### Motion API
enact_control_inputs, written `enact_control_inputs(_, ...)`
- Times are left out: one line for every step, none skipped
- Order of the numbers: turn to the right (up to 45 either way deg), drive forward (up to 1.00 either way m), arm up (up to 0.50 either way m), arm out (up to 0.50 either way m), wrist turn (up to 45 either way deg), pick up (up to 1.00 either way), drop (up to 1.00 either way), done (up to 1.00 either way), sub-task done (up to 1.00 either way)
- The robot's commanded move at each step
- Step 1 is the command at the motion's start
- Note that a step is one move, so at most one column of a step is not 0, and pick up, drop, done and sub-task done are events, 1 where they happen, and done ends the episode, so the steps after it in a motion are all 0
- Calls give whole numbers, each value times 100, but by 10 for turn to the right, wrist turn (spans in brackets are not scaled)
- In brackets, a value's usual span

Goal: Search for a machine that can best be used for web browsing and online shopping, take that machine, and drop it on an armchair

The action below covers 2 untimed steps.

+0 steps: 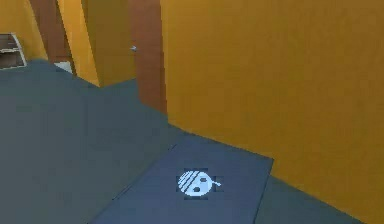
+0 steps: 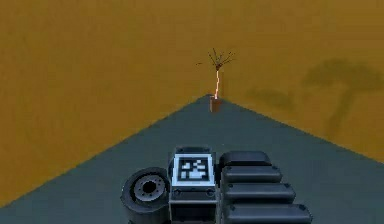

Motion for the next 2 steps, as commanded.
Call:
enact_control_inputs(0,50,0,0,0,0,0,0,0)
enact_control_inputs(-390,0,0,0,0,0,0,0,0)
